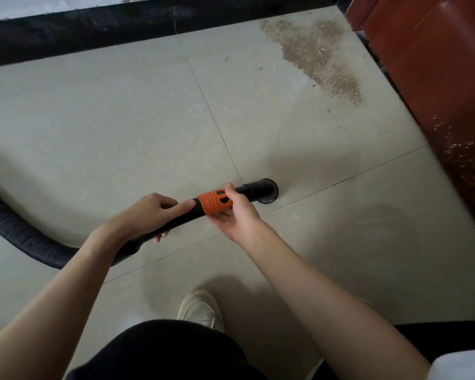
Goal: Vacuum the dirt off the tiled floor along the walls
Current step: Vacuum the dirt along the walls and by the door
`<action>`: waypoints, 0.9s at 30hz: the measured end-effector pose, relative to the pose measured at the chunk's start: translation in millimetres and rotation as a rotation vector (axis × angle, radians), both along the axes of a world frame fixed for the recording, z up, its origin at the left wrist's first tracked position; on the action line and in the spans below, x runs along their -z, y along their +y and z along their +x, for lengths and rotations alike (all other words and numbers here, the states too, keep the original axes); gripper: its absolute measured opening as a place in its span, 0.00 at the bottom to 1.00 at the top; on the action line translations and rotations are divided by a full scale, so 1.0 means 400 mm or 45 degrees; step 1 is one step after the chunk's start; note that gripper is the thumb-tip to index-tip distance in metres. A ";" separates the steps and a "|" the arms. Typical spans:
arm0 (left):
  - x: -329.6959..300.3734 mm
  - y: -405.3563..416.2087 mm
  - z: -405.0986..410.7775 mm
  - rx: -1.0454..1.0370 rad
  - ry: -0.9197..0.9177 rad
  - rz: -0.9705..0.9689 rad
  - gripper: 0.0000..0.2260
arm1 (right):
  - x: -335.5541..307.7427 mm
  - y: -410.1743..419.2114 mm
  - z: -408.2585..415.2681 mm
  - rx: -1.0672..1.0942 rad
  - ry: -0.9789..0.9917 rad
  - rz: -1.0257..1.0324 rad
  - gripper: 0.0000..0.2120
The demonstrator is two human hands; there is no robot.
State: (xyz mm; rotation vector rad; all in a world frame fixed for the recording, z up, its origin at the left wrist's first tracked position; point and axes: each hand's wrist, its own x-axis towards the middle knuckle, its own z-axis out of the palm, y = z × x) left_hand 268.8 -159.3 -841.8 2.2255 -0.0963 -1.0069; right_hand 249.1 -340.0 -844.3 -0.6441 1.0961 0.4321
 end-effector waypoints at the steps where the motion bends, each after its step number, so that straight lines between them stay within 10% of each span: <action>1: 0.000 0.005 0.003 -0.024 -0.023 -0.014 0.23 | -0.001 0.004 0.016 -0.015 -0.008 -0.028 0.20; 27: -0.326 -0.310 0.562 -0.595 -0.398 -0.786 0.18 | -0.356 -0.217 0.579 -0.833 -0.663 -0.628 0.18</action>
